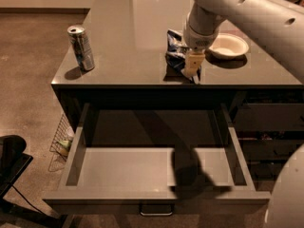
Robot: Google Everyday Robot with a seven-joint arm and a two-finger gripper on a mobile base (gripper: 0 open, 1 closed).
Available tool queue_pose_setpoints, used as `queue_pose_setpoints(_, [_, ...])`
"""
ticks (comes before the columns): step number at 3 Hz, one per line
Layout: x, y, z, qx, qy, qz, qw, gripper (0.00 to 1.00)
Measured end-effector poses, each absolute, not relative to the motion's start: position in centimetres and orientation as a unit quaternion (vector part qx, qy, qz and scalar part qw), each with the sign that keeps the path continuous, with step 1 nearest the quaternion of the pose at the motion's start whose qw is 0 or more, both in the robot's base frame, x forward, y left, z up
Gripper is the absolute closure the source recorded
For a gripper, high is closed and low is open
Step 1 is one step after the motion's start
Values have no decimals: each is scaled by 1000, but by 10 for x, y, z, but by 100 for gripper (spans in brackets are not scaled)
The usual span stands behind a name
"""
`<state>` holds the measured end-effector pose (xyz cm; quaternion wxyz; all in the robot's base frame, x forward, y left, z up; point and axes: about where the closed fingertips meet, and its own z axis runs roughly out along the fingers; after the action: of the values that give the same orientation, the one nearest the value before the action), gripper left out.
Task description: Place blue chip bag into top drawer
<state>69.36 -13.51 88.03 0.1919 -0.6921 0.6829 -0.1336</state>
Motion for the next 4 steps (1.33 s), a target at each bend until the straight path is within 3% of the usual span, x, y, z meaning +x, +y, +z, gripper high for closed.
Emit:
queue_pose_setpoints(1, [696, -136, 888, -694, 678, -129, 205, 50])
queue_pose_setpoints(3, [670, -78, 982, -728, 590, -106, 333, 100])
queue_pose_setpoints(4, [651, -57, 1008, -741, 546, -58, 387, 100])
